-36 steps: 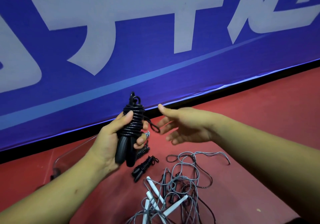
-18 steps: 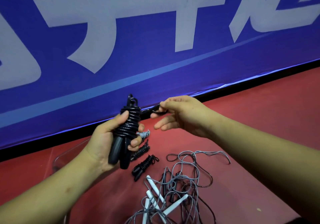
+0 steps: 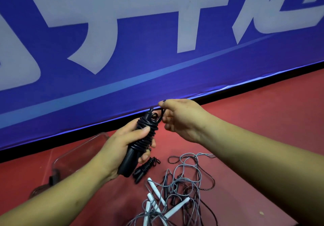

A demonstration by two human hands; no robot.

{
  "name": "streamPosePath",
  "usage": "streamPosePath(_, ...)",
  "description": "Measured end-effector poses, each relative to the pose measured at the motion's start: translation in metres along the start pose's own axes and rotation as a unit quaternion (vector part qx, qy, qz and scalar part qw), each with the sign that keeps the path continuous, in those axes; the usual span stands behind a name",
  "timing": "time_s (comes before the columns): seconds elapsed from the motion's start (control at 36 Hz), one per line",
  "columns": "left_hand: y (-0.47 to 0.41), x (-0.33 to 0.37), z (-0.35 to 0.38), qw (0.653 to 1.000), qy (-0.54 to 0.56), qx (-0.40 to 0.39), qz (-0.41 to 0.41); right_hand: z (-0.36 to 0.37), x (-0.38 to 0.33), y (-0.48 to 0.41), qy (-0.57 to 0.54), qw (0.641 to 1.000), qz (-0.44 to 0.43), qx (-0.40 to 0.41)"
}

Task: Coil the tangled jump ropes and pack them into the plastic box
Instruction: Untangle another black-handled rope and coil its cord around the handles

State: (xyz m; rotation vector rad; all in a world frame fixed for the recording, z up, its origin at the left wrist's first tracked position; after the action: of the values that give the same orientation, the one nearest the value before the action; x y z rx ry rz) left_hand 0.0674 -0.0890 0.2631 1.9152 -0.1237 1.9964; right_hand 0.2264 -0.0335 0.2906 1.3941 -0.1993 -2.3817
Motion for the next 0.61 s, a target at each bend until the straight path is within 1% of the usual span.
streamPosePath(0.08,-0.001,-0.001,0.001,1.0,0.0,0.012,0.003,-0.001,0.0,0.001,0.057,0.998,-0.018,-0.017)
streamPosePath(0.22,-0.005,-0.002,0.0,0.996,0.084,0.019,-0.003,-0.003,-0.004,-0.001,0.069,0.993,-0.09,-0.037)
streamPosePath(0.31,-0.005,-0.003,0.0,0.994,0.109,0.005,-0.013,-0.002,-0.007,-0.001,0.112,0.983,-0.124,-0.08)
streamPosePath(0.39,-0.004,-0.003,-0.001,0.994,0.102,-0.014,-0.02,-0.006,-0.013,0.003,0.138,0.974,-0.127,-0.13)
streamPosePath(0.47,-0.003,-0.002,-0.003,0.994,0.097,-0.038,-0.029,-0.011,-0.019,0.005,0.169,0.965,-0.133,-0.151)
streamPosePath(0.56,0.0,-0.002,-0.002,0.995,0.073,-0.062,-0.039,-0.012,-0.024,0.008,0.23,0.946,-0.135,-0.183)
streamPosePath(0.61,0.001,-0.002,-0.003,0.993,0.058,-0.092,-0.045,-0.013,-0.026,0.01,0.266,0.935,-0.124,-0.198)
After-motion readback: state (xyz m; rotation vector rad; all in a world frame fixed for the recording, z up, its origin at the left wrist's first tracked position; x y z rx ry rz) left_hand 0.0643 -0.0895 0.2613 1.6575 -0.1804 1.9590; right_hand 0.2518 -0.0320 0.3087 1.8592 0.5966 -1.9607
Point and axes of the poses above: each hand's wrist, its own y-axis away from the middle knuckle, its own z-axis out of the palm, x = y × z, the point moved 2 cm from there along -y, towards the middle knuckle, and after that the axes turned 14 degrees about -y, right-handed, at the moved point
